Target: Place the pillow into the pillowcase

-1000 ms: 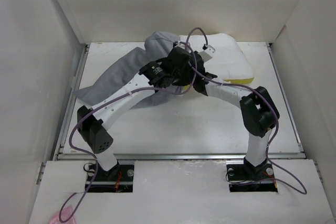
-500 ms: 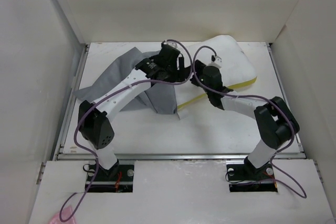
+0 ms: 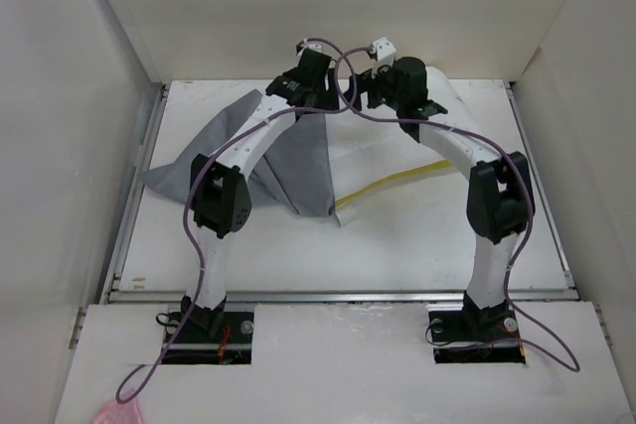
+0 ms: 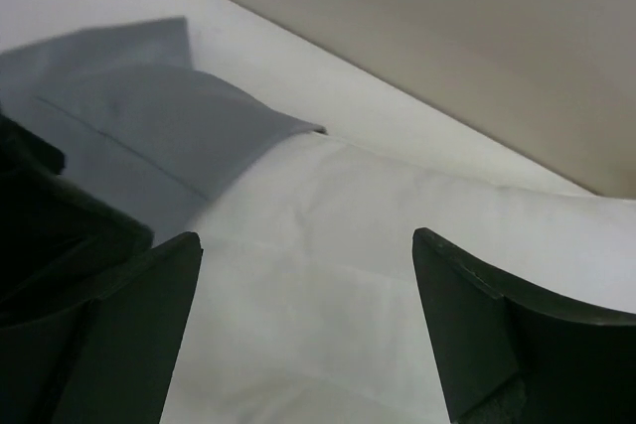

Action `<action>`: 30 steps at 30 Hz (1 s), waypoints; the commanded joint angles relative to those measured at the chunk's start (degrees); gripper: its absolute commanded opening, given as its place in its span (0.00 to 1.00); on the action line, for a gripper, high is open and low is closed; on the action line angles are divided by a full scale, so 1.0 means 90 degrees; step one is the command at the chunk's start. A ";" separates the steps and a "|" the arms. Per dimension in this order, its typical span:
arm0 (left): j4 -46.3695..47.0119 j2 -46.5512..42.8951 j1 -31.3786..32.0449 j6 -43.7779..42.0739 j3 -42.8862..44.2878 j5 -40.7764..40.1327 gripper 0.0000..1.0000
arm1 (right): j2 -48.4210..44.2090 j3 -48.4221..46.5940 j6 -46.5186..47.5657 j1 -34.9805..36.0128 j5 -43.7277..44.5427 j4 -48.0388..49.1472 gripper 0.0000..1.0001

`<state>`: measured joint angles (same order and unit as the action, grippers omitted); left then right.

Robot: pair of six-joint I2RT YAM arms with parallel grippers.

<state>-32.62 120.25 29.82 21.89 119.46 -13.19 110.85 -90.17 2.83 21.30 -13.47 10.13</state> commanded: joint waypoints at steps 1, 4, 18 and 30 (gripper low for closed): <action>-0.0155 0.0398 0.0027 -0.0401 0.0662 0.0254 0.72 | 0.0621 -0.0798 0.0955 -0.0422 -0.0602 -0.1406 0.92; -0.0155 0.0828 -0.0032 -0.0401 0.0945 0.0168 0.70 | 0.1149 -0.1142 0.0955 -0.0423 -0.1040 -0.1798 0.92; -0.0155 0.1580 -0.0159 -0.0430 0.1277 -0.0069 0.05 | 0.1913 -0.0618 0.0379 -0.0423 -0.1794 -0.1693 0.30; 0.0392 0.0635 0.0016 -0.0948 0.1541 0.1026 0.00 | 0.0157 0.1151 -0.0313 0.0230 -0.1989 0.1109 0.00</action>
<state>-33.82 134.17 28.62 15.81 129.27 -7.90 118.58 -82.28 4.01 18.46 -27.14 11.27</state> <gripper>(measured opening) 0.007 0.010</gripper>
